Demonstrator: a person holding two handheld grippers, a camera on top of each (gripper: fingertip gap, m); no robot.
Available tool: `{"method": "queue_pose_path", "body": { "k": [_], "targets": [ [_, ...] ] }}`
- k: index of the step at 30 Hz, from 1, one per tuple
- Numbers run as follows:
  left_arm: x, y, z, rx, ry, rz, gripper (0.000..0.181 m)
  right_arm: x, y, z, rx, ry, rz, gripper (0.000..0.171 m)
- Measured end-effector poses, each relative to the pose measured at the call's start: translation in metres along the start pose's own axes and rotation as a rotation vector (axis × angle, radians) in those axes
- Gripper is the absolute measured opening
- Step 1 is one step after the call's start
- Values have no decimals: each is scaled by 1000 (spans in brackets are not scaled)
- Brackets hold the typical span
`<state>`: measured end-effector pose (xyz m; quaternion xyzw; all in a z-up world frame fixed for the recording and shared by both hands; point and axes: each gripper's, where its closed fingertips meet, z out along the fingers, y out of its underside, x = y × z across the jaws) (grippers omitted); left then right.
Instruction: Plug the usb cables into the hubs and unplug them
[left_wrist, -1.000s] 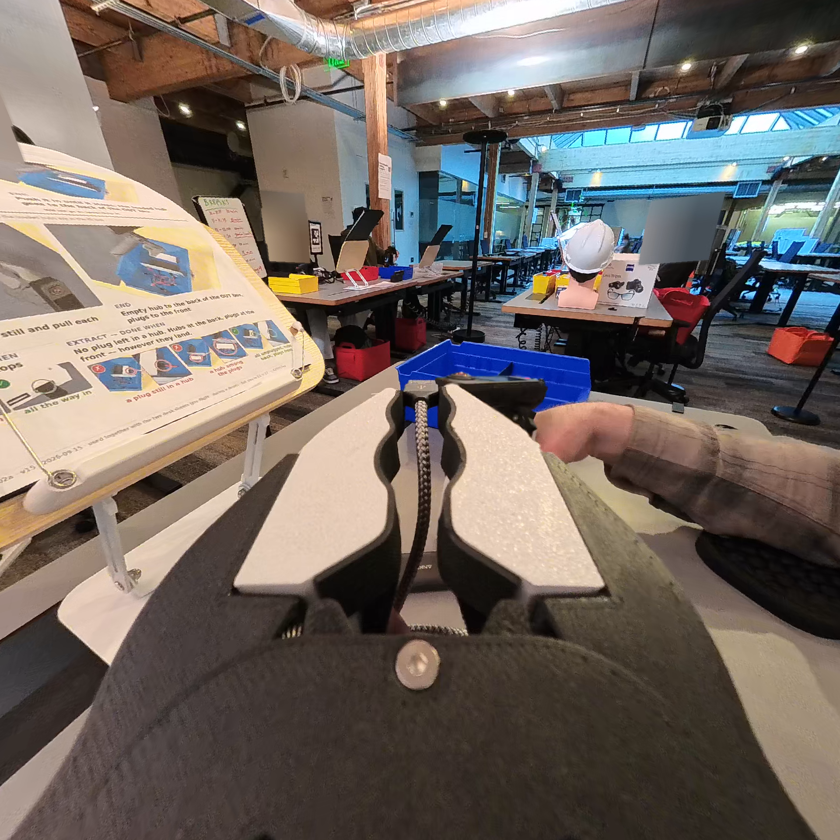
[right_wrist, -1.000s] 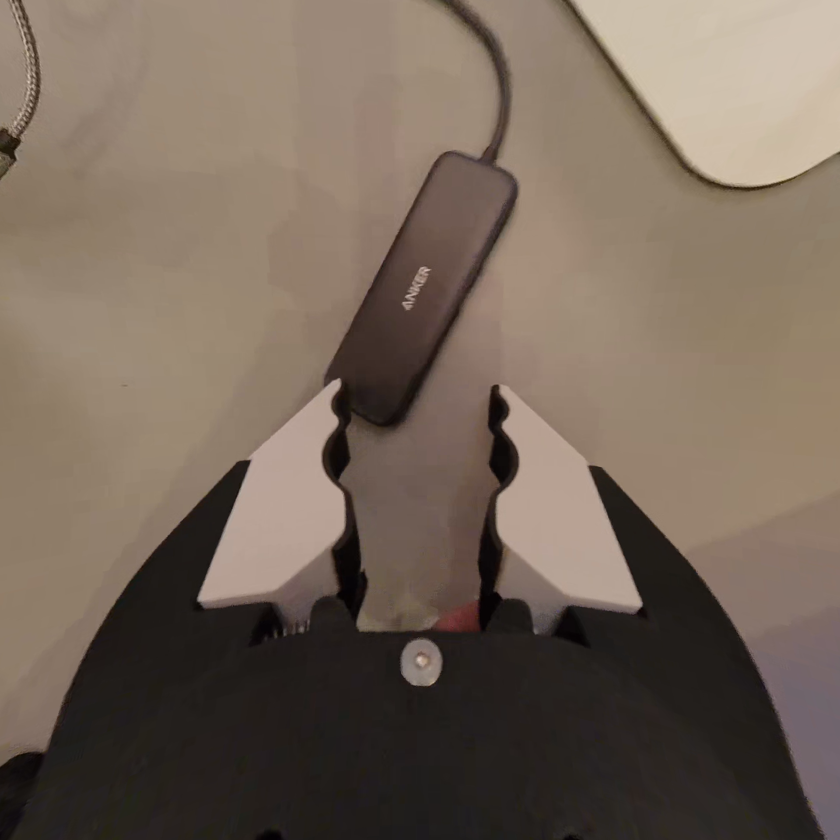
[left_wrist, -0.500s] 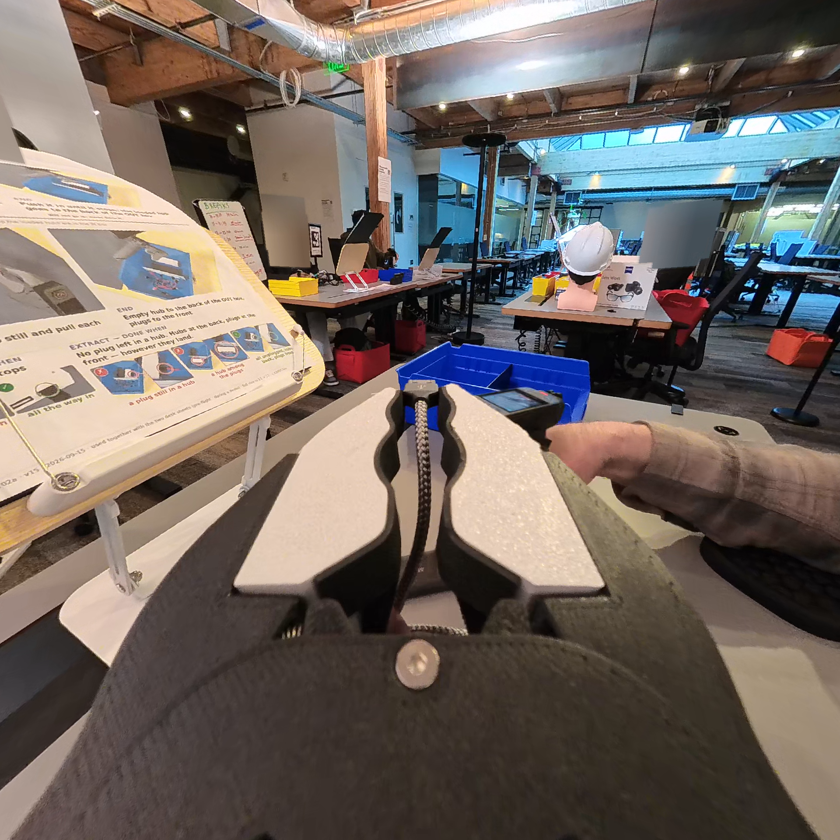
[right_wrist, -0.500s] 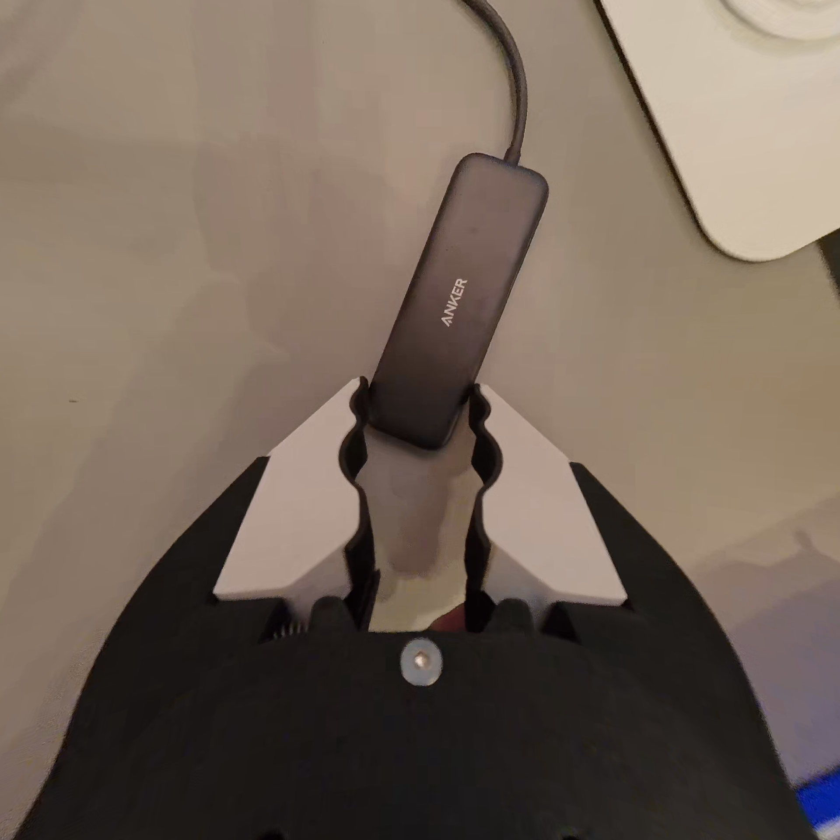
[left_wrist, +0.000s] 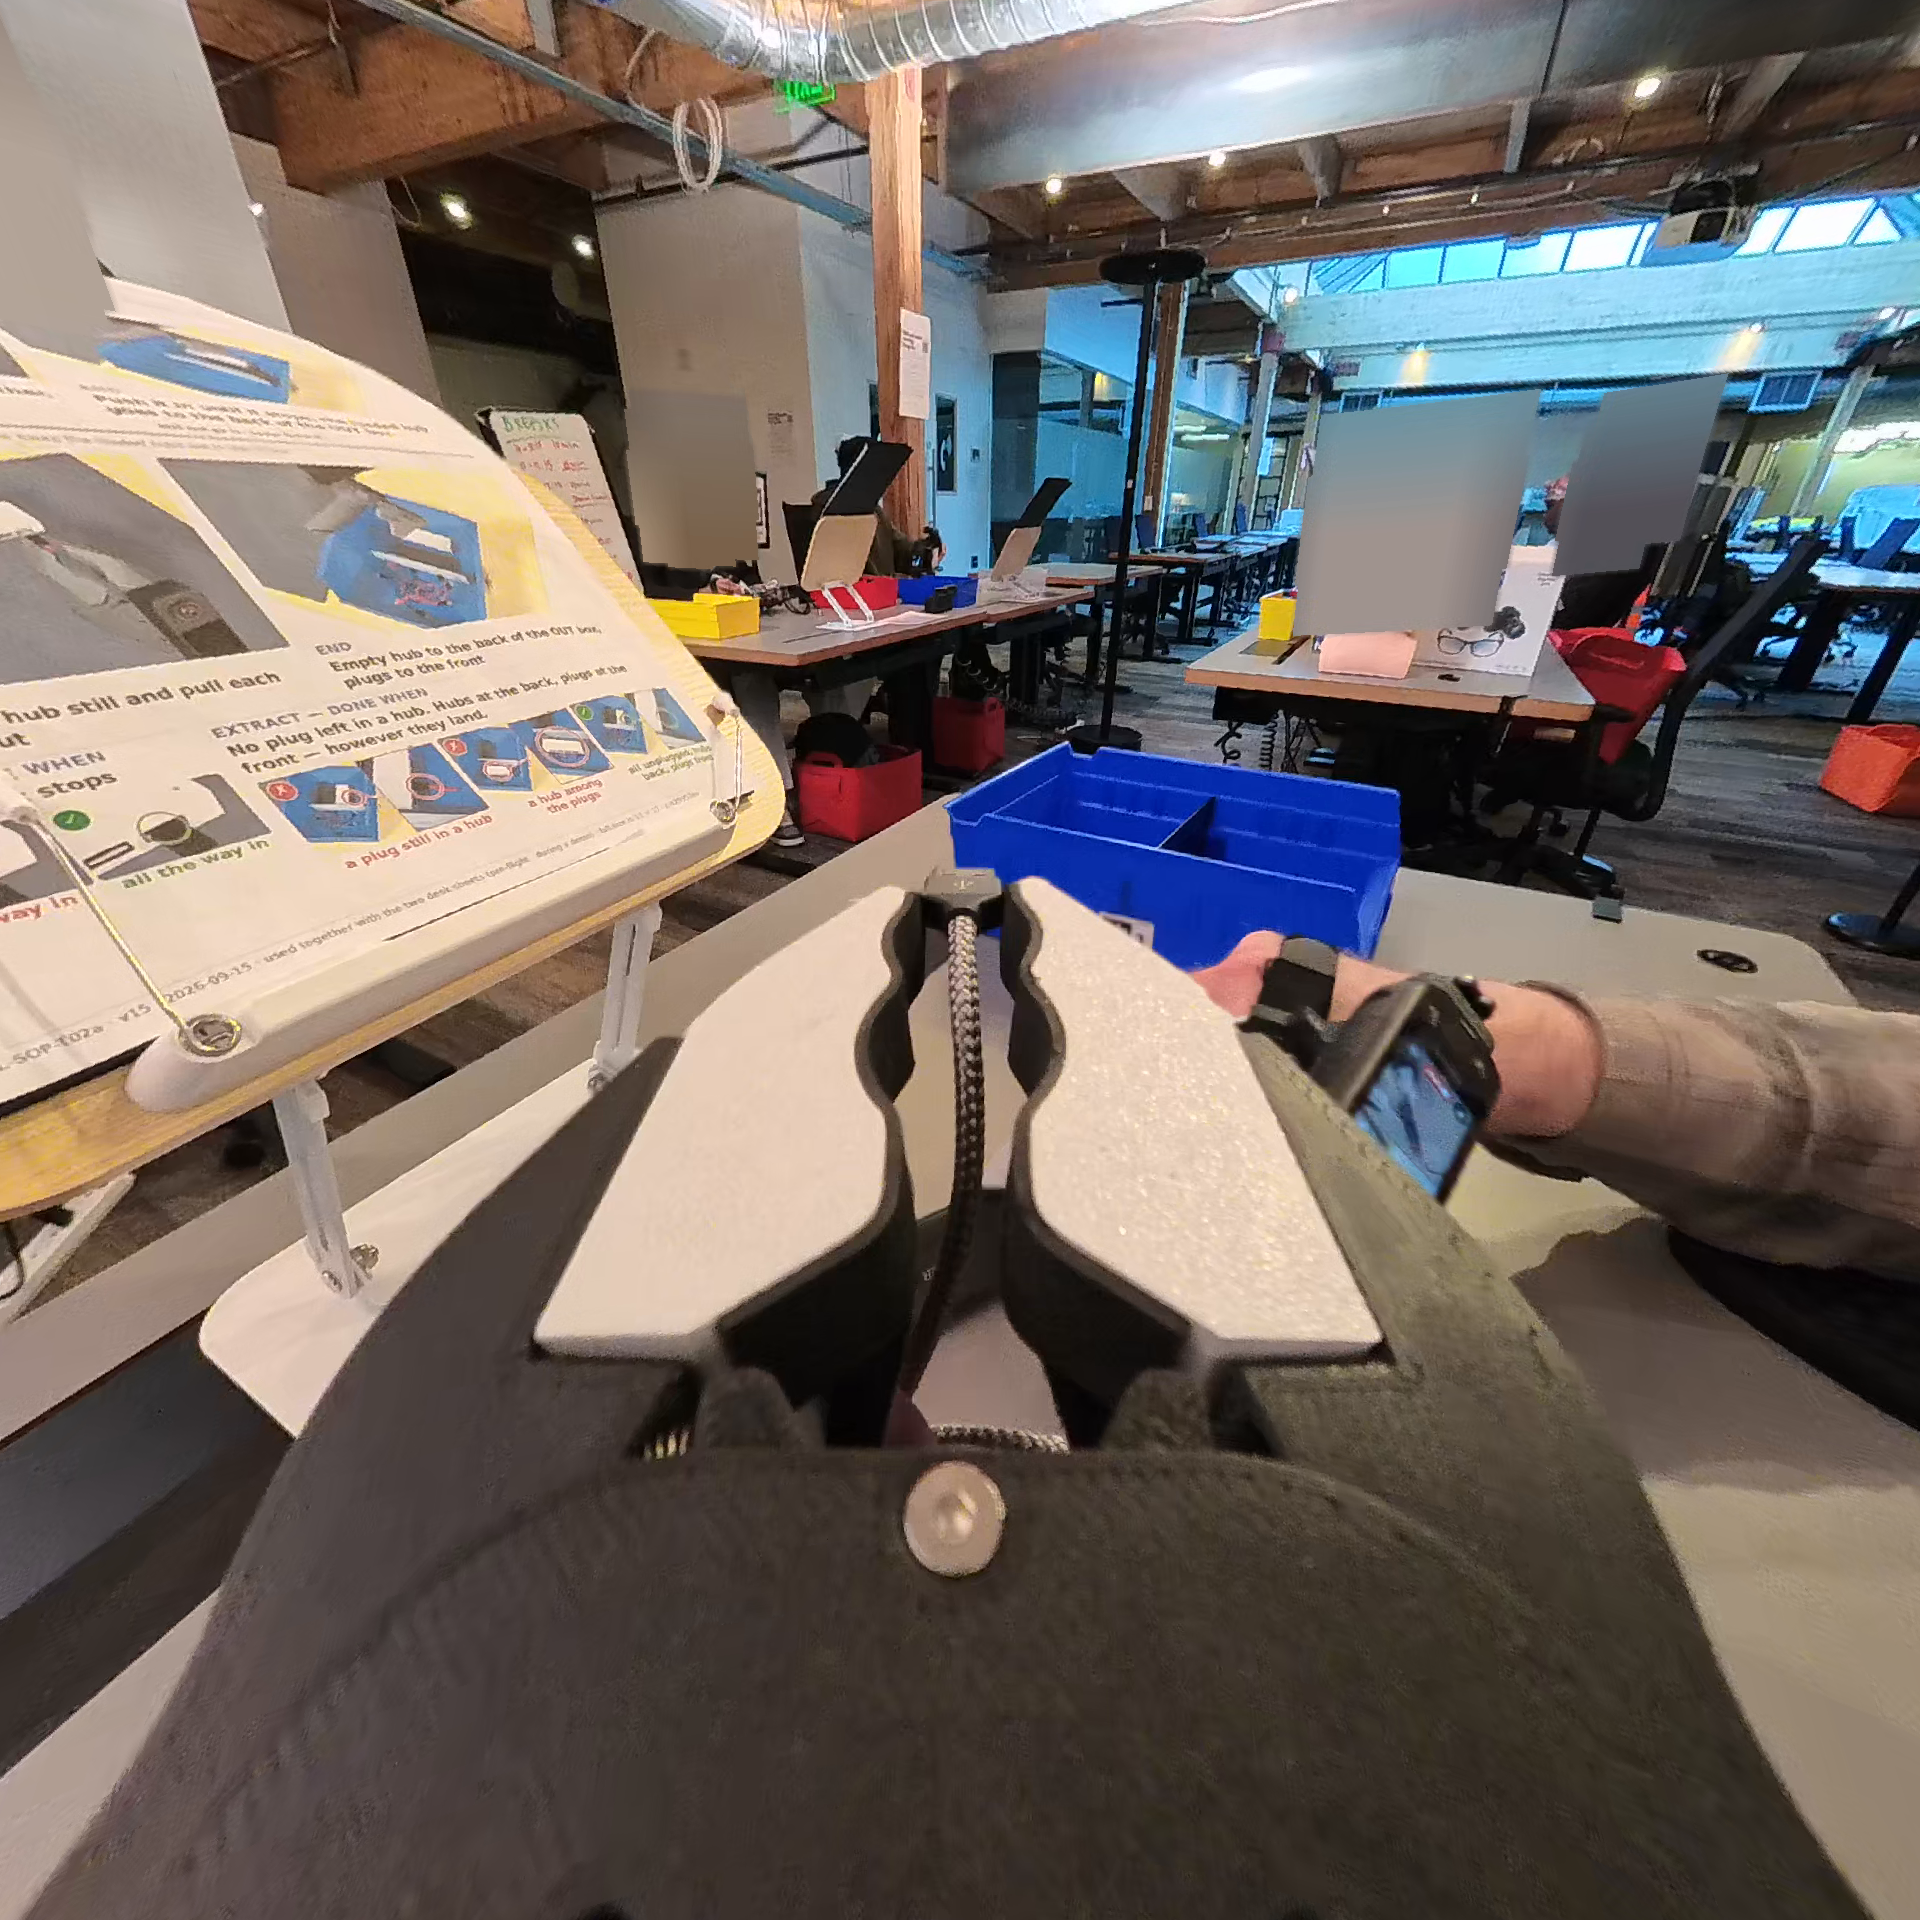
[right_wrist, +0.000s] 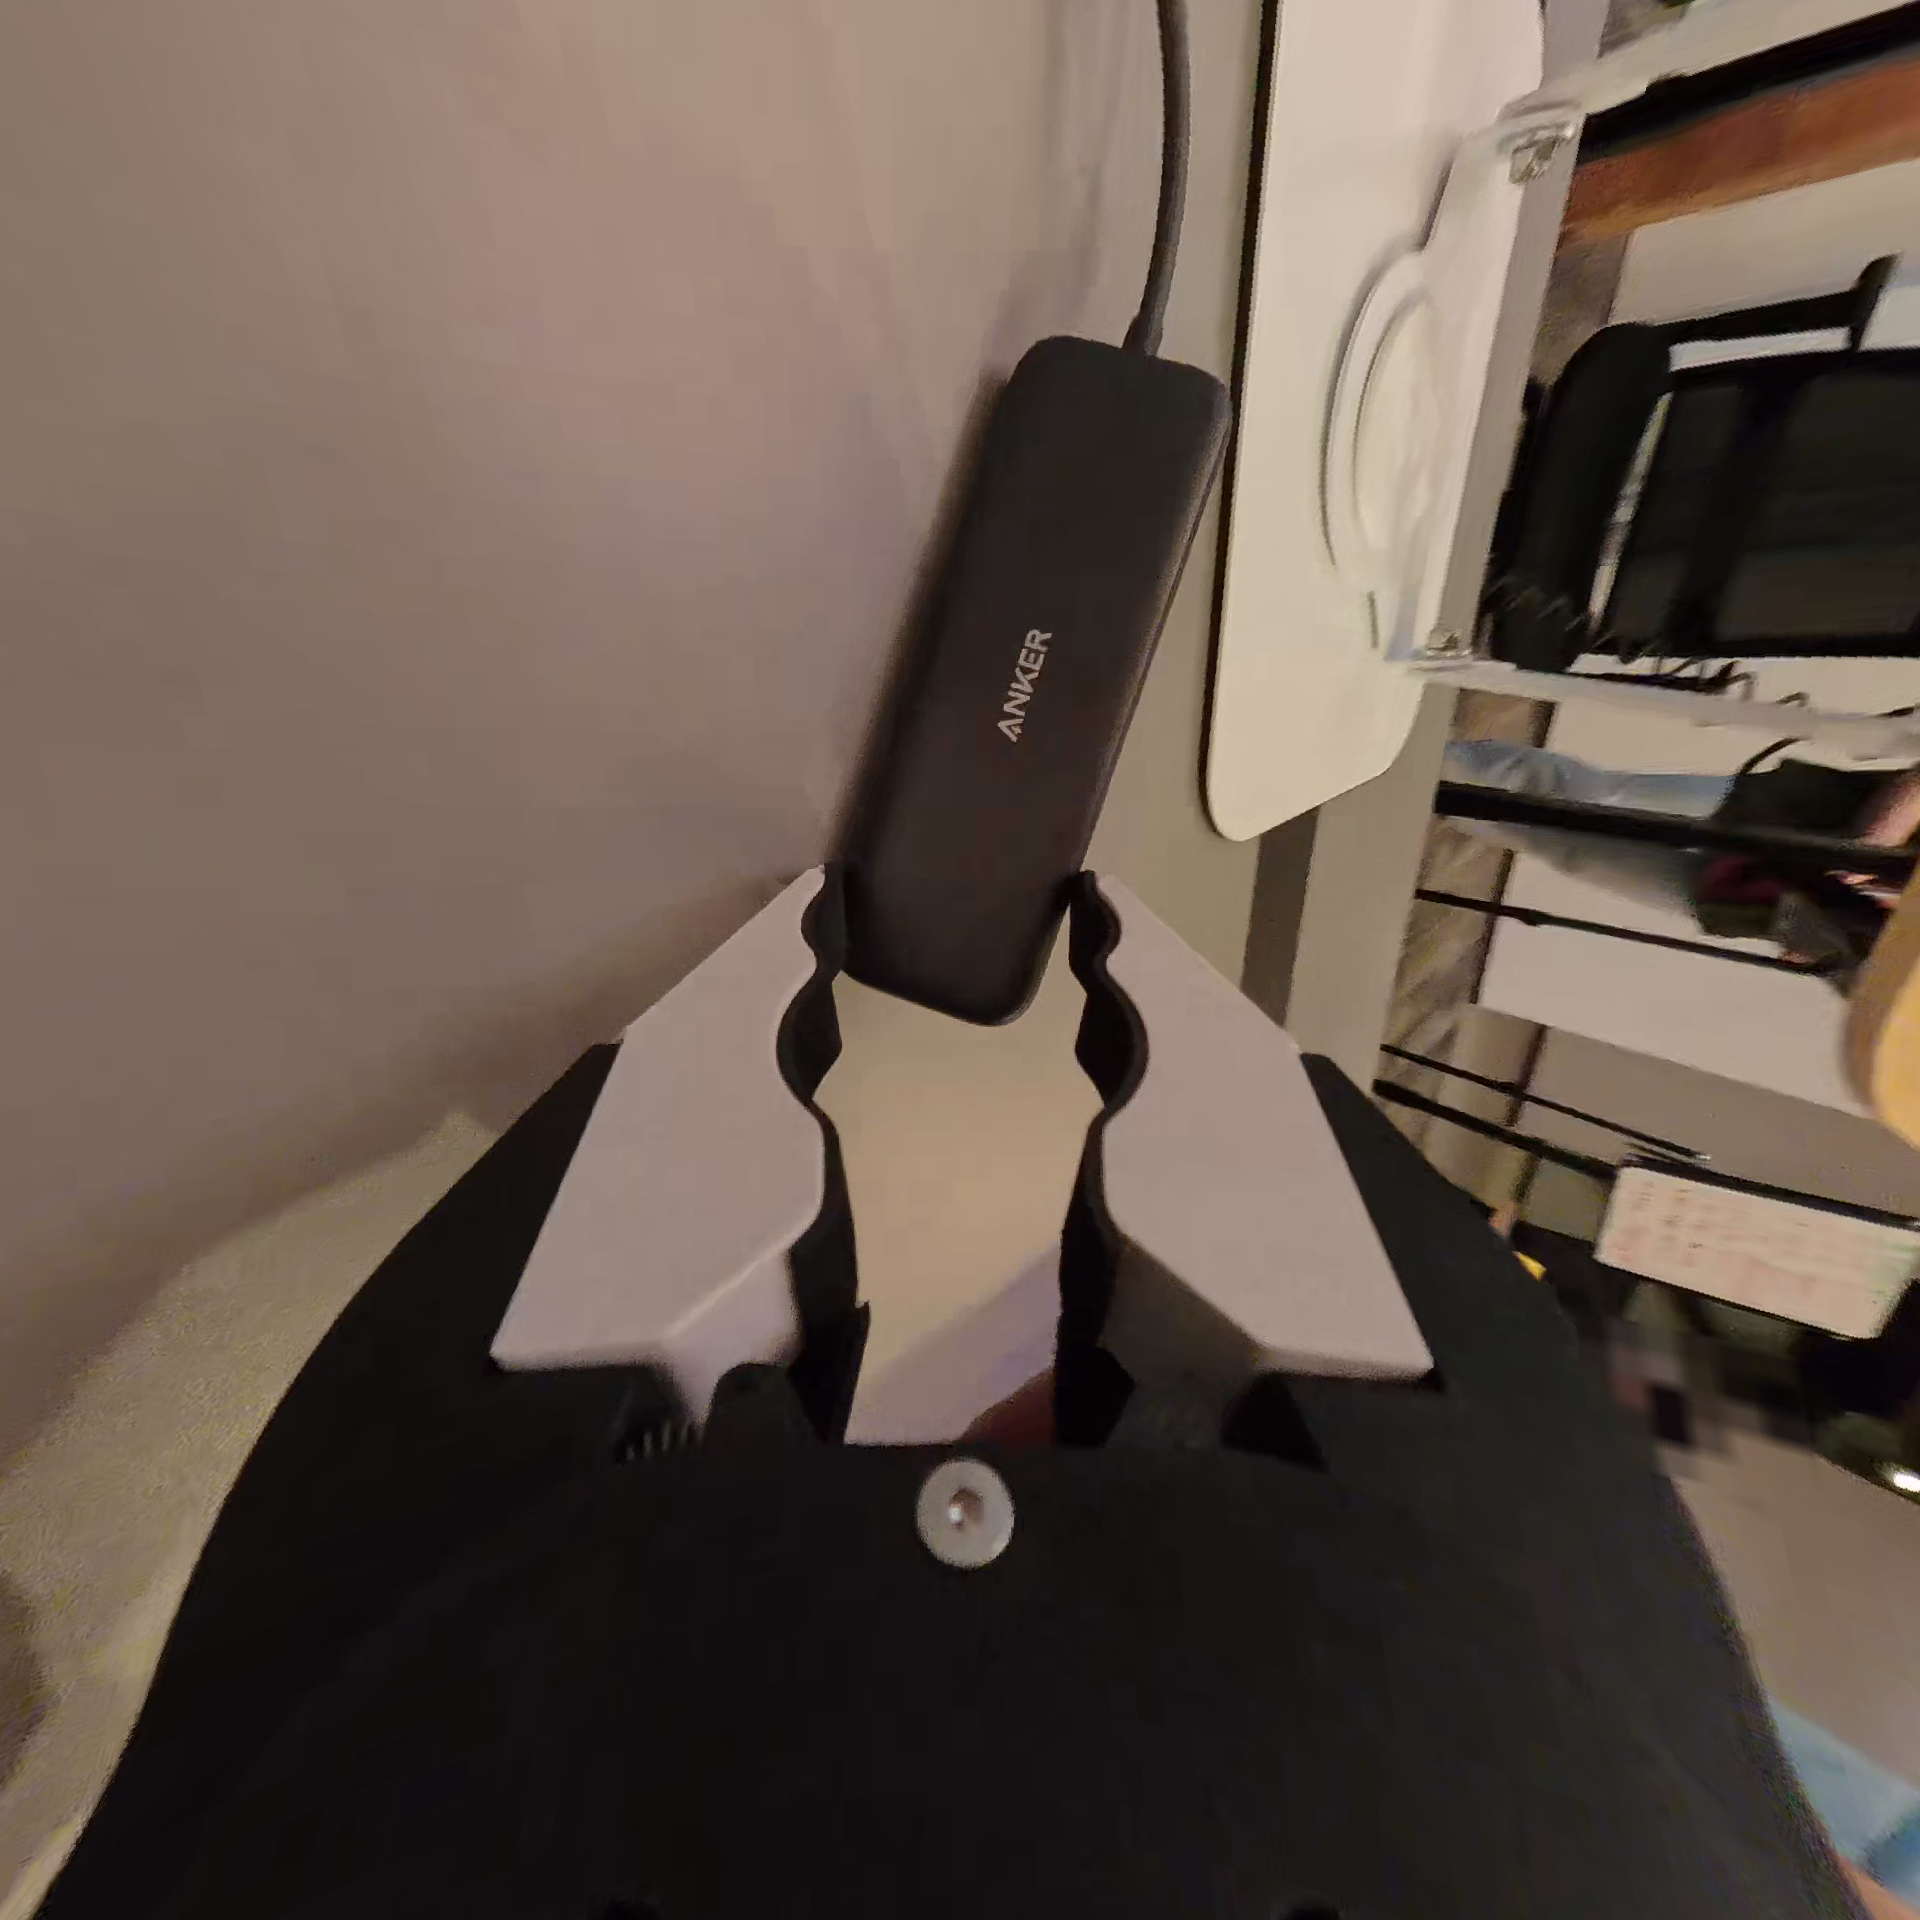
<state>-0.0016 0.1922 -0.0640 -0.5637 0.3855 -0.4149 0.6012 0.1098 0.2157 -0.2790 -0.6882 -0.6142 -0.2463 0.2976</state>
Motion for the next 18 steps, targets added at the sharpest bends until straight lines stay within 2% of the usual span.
{"method": "queue_pose_path", "body": {
  "k": [10,13,18],
  "targets": [
    [-17,33,6,-137,-50,-31,14,16,-26,-11,96,216,-186,41],
    [-27,55,8,-230,-81,-47,14,15,-34,-14,128,250,-236,41],
    [-39,111,10,-487,-145,-29,14,6,-43,-12,137,277,-313,41]
  ]
}}
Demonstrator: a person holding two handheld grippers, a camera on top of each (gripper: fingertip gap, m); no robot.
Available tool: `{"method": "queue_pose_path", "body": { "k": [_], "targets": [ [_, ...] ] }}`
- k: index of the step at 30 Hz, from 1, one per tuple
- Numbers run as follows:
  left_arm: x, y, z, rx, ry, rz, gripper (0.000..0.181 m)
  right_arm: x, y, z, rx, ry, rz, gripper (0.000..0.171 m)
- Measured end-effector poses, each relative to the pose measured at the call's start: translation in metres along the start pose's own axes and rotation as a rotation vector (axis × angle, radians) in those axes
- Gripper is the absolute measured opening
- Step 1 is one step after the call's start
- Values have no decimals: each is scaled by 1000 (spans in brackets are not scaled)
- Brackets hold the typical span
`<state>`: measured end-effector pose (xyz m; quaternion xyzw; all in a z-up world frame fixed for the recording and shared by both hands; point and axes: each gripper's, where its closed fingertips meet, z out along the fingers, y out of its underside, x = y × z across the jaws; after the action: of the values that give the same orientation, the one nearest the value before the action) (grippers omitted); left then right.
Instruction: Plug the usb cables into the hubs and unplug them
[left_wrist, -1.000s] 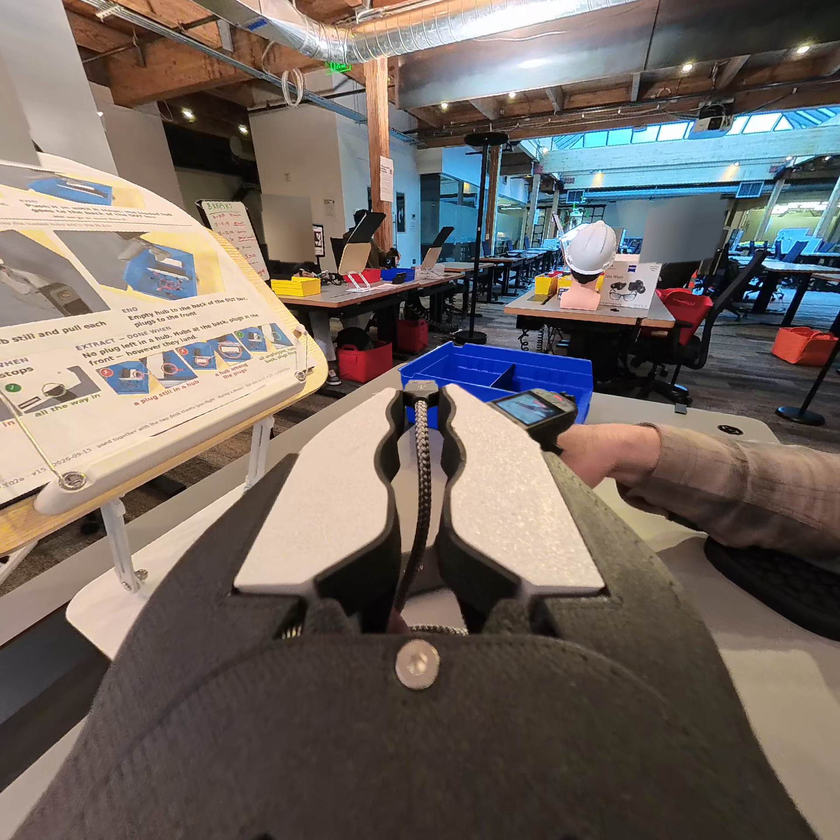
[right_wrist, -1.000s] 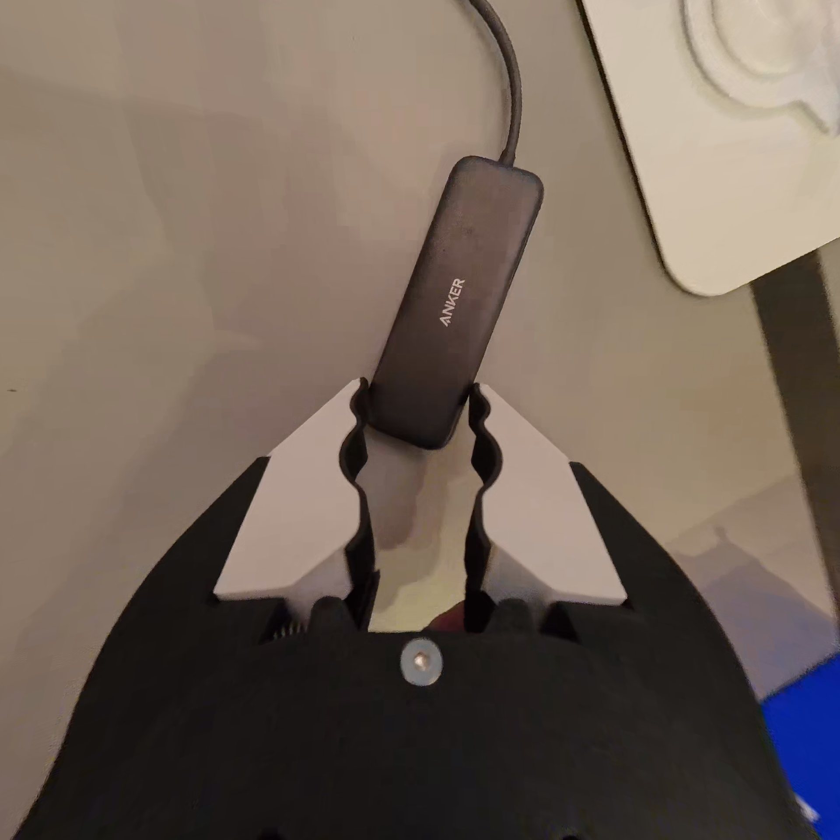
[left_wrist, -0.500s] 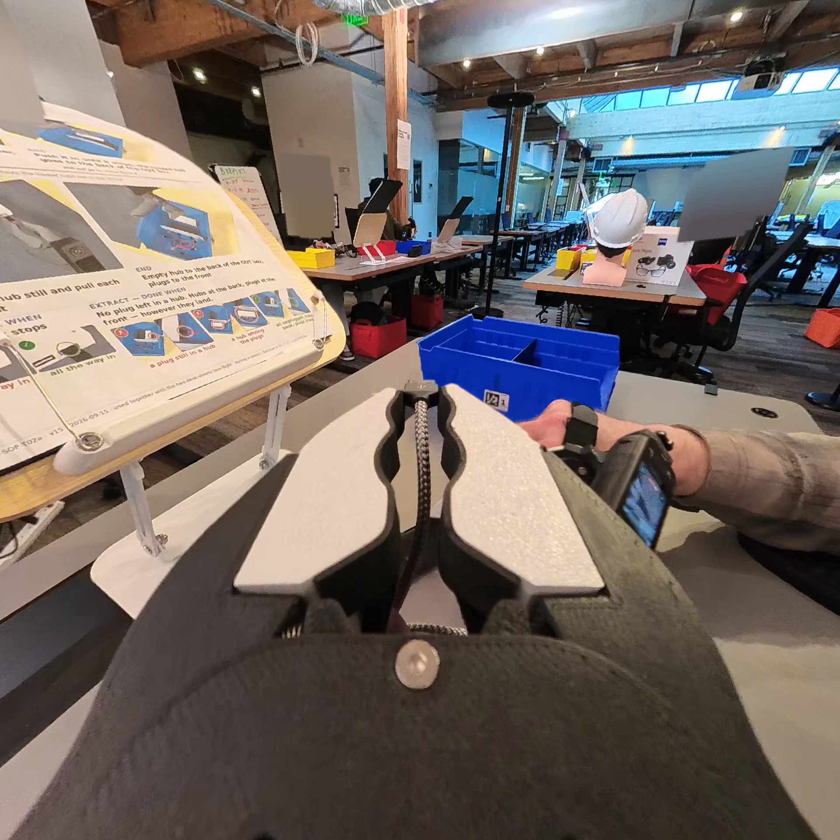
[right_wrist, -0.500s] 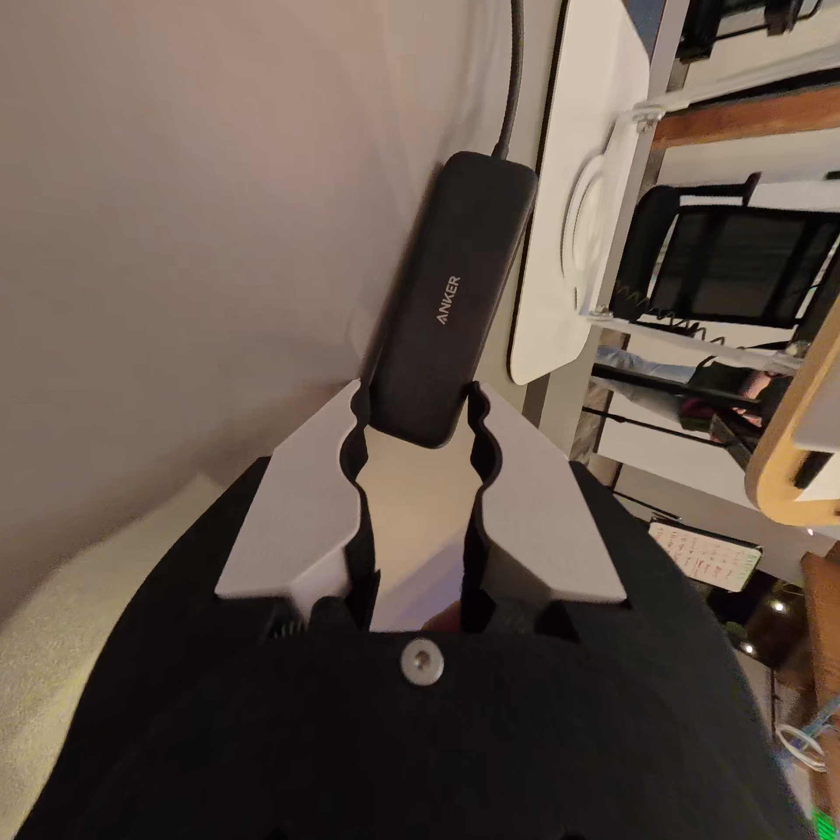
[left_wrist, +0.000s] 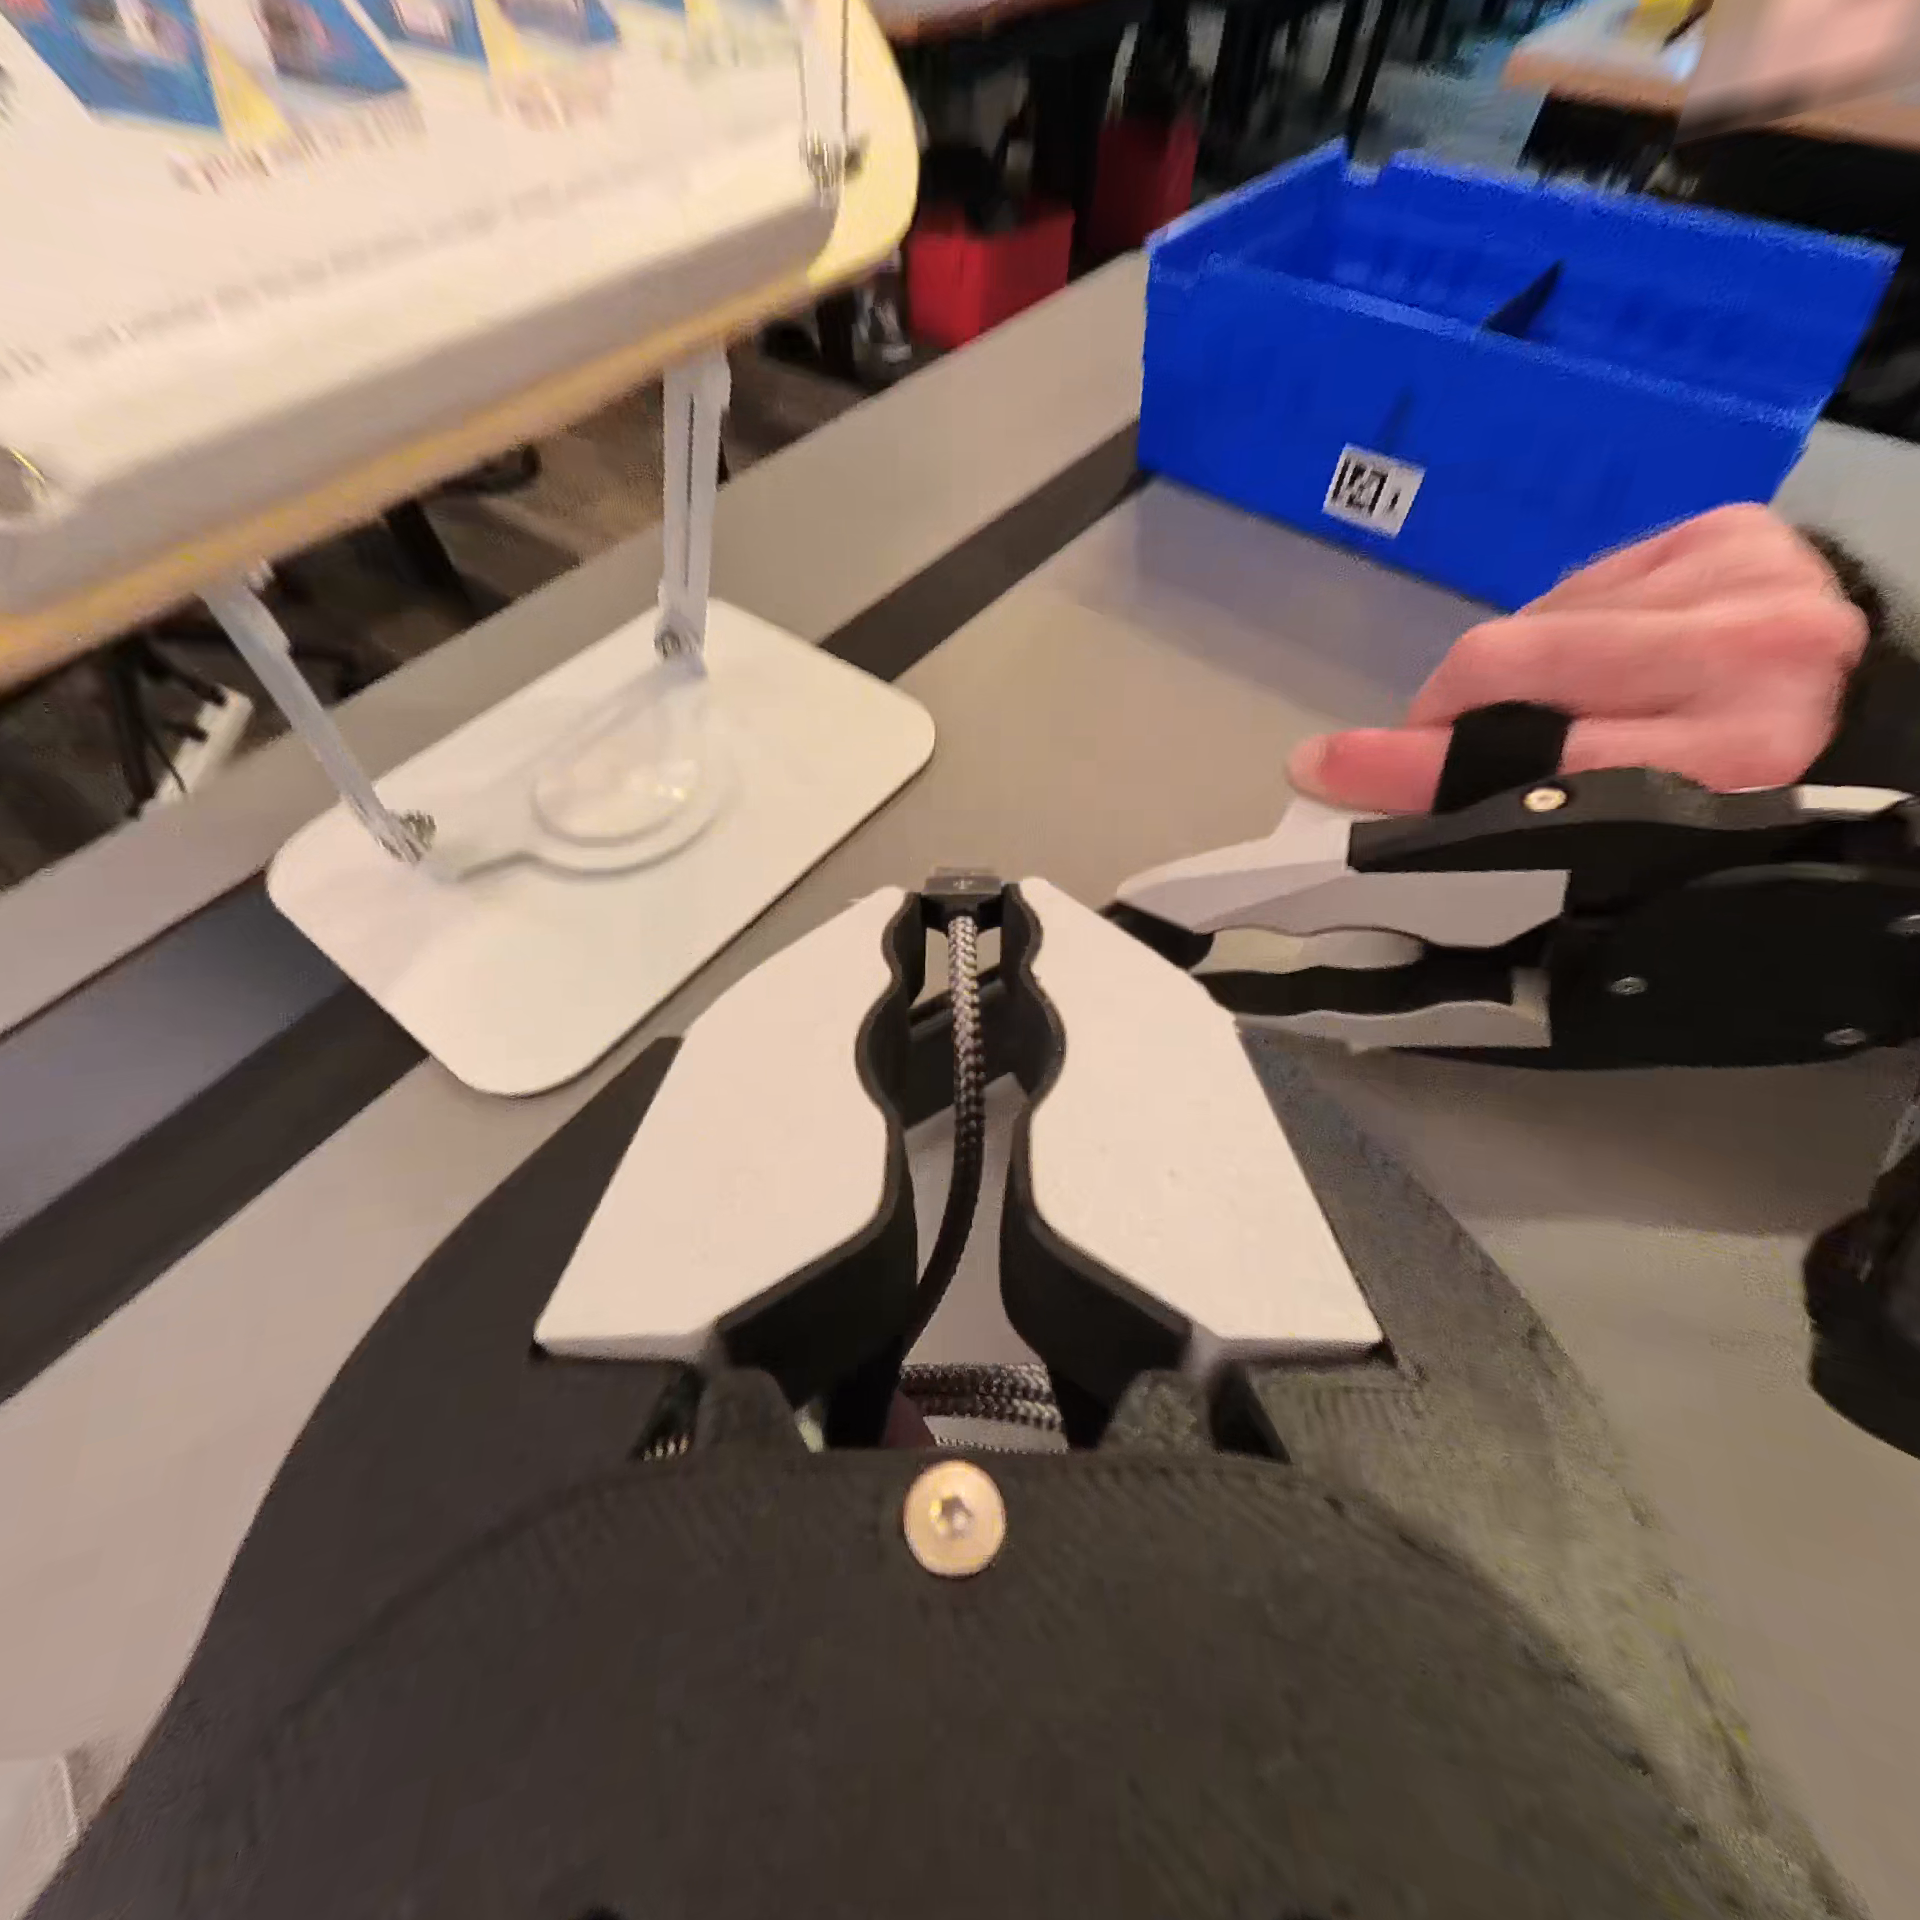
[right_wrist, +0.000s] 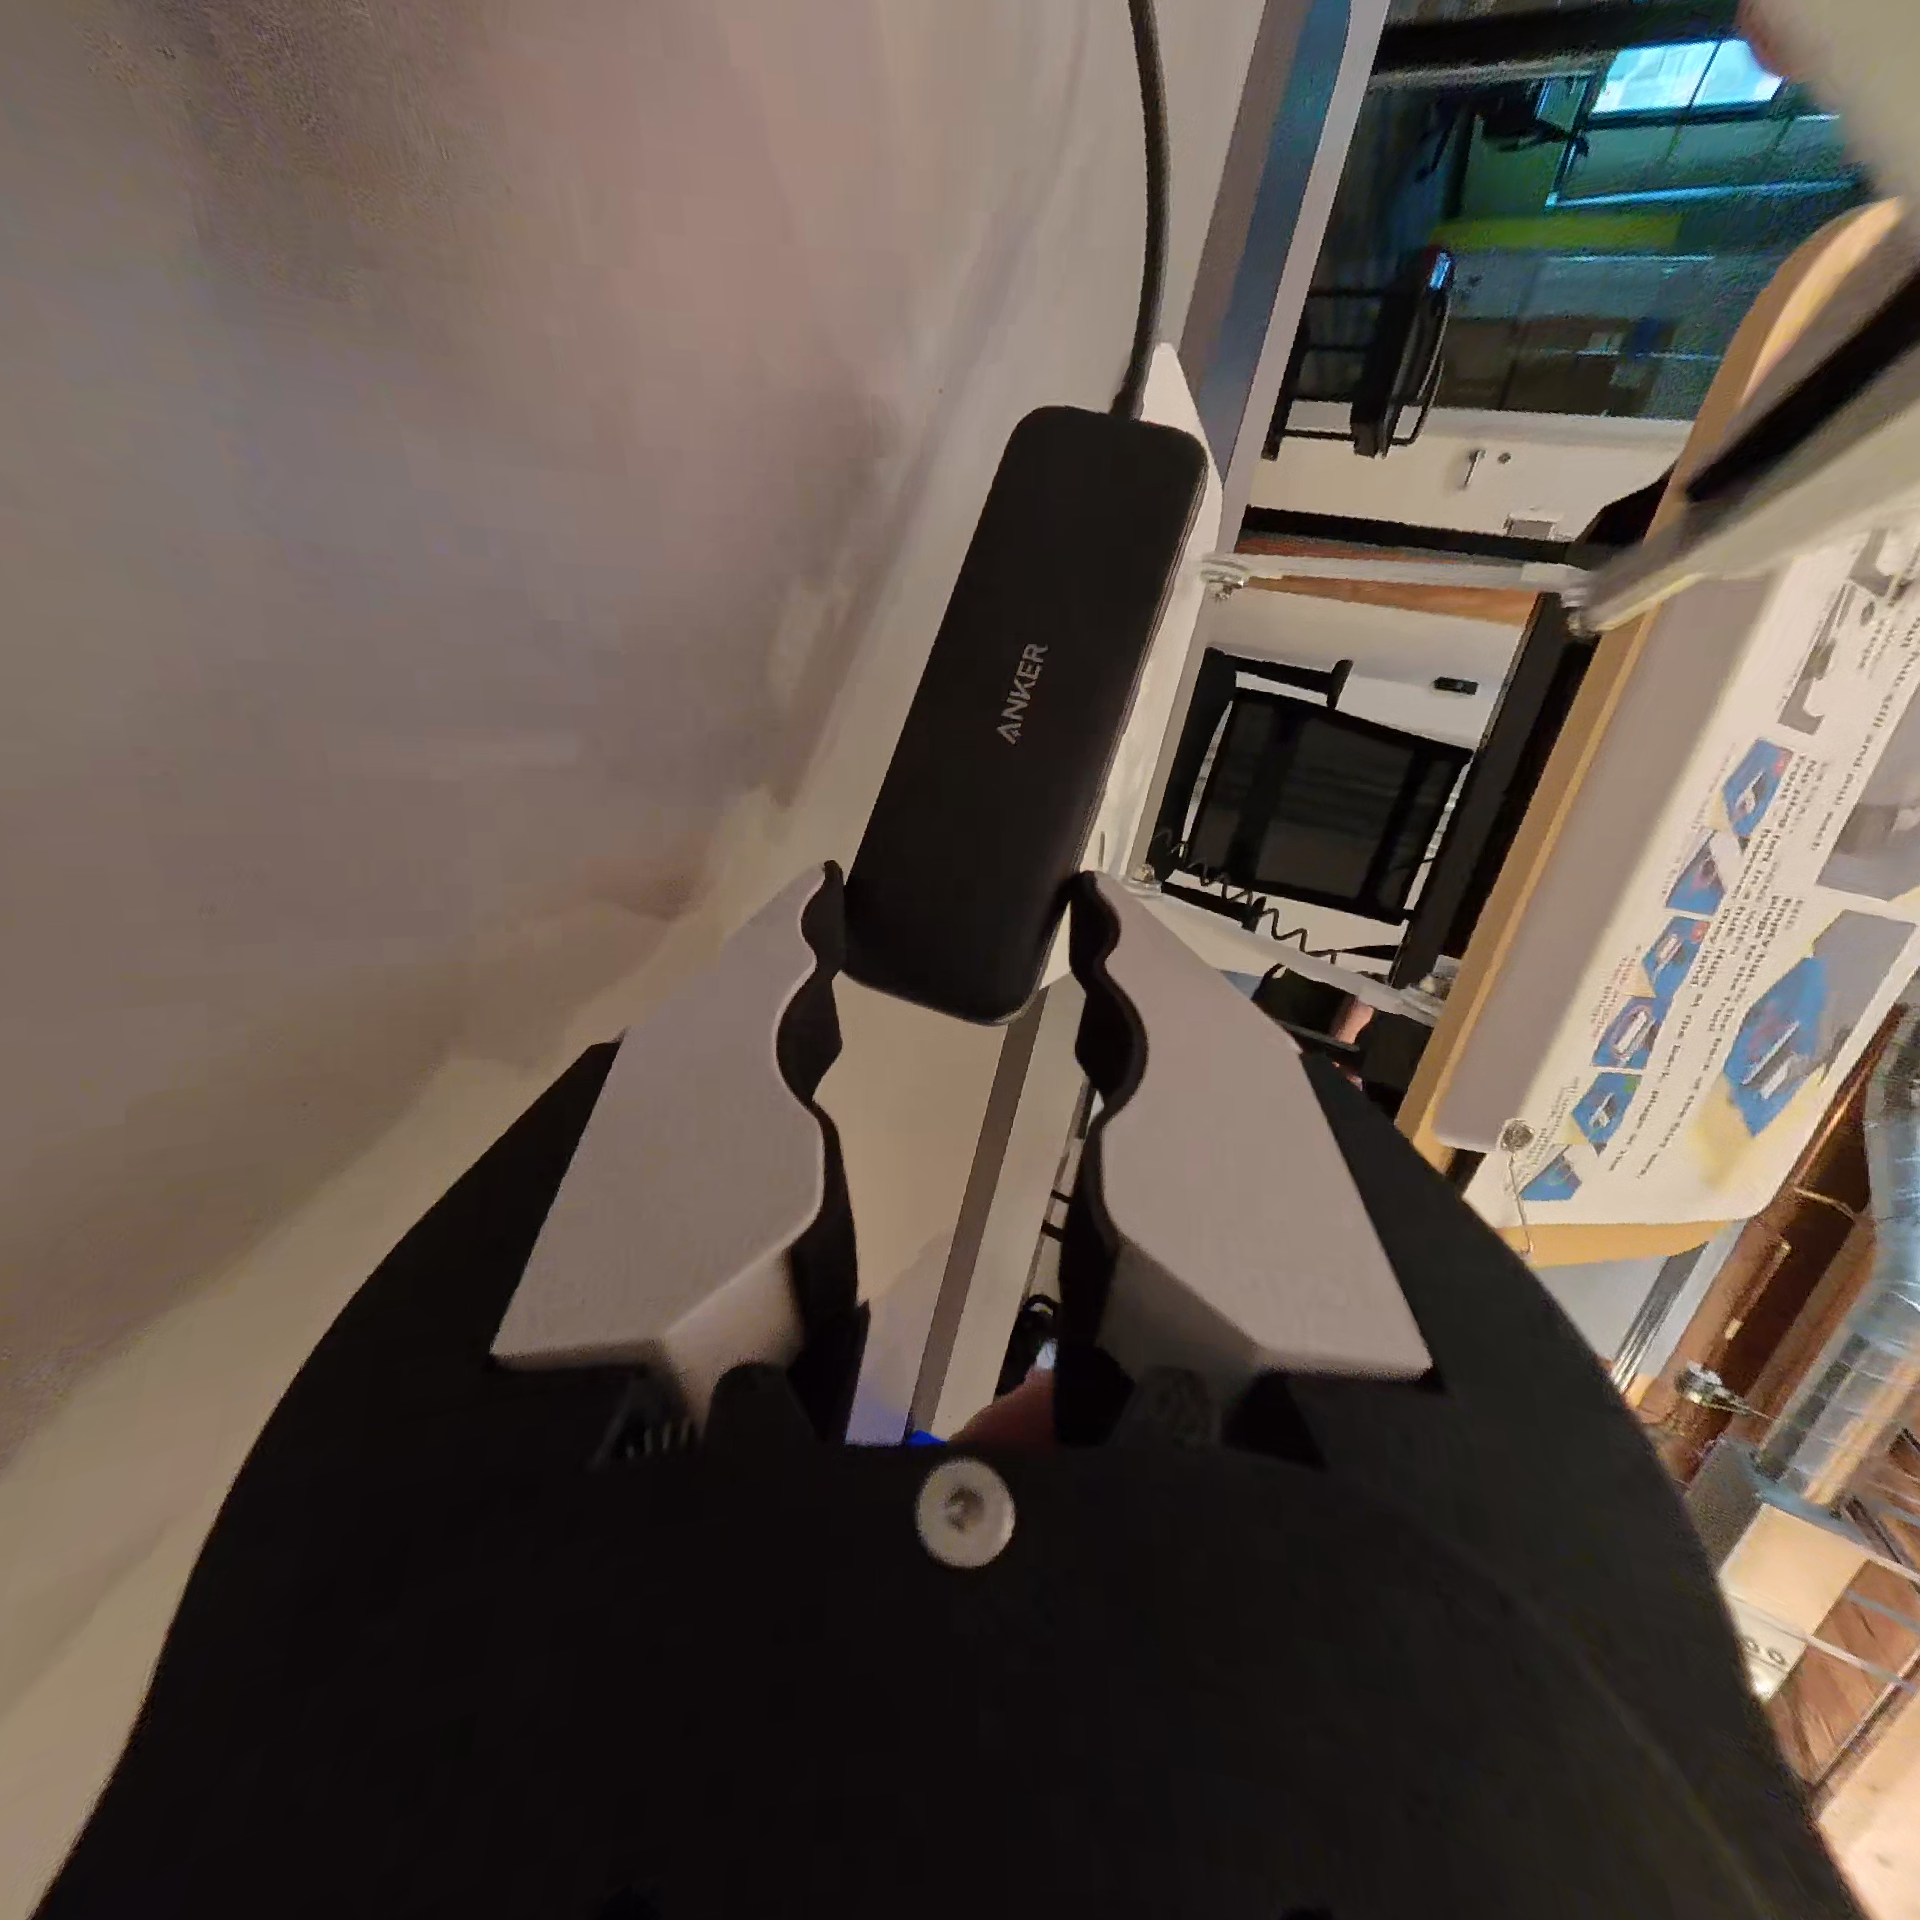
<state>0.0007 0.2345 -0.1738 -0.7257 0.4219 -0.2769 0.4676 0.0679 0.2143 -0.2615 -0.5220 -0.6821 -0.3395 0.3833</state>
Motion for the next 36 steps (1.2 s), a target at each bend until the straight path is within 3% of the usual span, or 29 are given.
{"method": "queue_pose_path", "body": {
  "k": [15,36],
  "targets": [
    [-11,72,40,-311,-89,46,14,-9,-13,7,17,51,-111,41],
    [13,71,42,-288,-55,165,14,-11,-5,12,22,-80,184,45]
  ]
}}
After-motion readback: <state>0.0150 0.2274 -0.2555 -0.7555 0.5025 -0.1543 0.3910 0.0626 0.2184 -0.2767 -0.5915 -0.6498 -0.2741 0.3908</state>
